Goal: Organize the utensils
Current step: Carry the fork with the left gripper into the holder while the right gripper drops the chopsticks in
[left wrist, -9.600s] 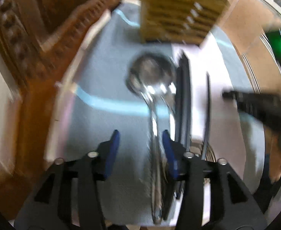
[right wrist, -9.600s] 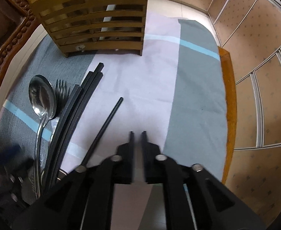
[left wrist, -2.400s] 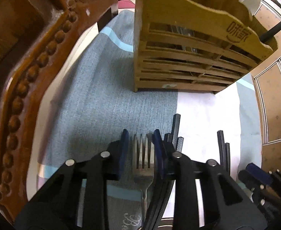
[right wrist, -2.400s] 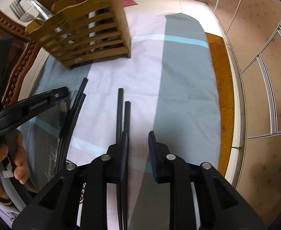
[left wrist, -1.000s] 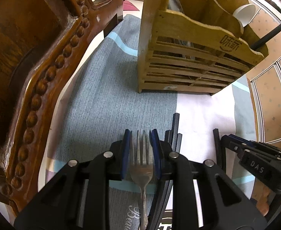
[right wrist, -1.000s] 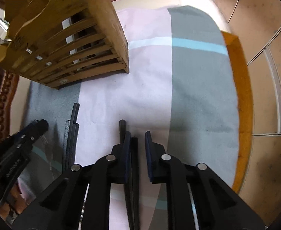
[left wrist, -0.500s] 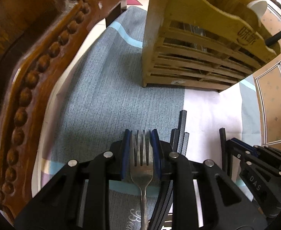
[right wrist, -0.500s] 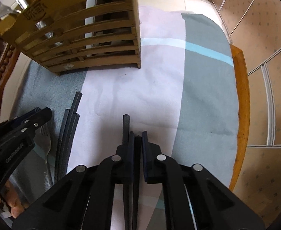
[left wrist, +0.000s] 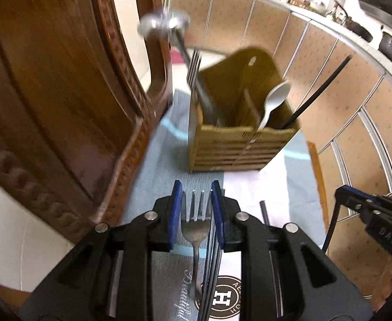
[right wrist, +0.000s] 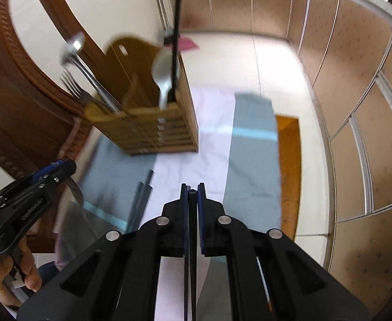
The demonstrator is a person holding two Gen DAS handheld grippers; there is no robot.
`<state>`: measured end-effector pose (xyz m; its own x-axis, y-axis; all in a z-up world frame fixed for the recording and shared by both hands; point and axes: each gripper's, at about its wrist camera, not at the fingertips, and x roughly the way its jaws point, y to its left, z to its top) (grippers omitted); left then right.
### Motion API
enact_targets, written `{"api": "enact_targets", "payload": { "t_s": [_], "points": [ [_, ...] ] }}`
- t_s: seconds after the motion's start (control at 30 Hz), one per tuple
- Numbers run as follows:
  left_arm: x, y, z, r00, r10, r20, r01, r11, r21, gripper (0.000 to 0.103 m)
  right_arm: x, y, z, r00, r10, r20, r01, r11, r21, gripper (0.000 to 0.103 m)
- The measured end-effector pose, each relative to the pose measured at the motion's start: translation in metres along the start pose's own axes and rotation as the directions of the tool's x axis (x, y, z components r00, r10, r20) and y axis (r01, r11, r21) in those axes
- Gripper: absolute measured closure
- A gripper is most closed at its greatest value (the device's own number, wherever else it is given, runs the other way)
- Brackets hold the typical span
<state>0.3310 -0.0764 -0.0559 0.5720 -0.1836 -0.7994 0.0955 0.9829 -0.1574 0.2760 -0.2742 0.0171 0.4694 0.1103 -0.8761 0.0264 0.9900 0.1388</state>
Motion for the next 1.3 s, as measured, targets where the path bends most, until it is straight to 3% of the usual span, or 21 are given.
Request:
{"api": "enact_targets", "payload": {
  "t_s": [0.13, 0.27, 0.47, 0.63, 1.3],
  "points": [
    [-0.022, 0.000, 0.002, 0.999, -0.005, 0.053, 0.004, 1.000, 0.012, 0.081, -0.039, 0.009, 0.000, 0.995, 0.016, 0.100, -0.015, 1.000, -0.011, 0.095],
    [-0.040, -0.001, 0.004, 0.996, -0.008, 0.087, 0.007, 1.000, 0.015, 0.081, -0.075, 0.019, 0.001, 0.974, 0.004, 0.228, 0.003, 1.000, -0.031, 0.095],
    [-0.067, -0.007, 0.008, 0.991, -0.004, 0.133, 0.001, 1.000, 0.026, 0.081, -0.108, 0.029, 0.002, 0.948, 0.005, 0.318, 0.011, 0.999, -0.046, 0.095],
    [-0.079, -0.011, 0.013, 0.987, -0.002, 0.160, -0.004, 0.999, 0.038, 0.081, -0.116, 0.032, 0.003, 0.940, 0.006, 0.340, 0.012, 0.999, -0.051, 0.095],
    [-0.071, -0.017, 0.015, 0.990, -0.011, 0.144, 0.002, 0.998, 0.066, 0.081, -0.106, 0.044, 0.005, 0.953, 0.006, 0.304, 0.020, 0.997, -0.081, 0.095]
  ]
}}
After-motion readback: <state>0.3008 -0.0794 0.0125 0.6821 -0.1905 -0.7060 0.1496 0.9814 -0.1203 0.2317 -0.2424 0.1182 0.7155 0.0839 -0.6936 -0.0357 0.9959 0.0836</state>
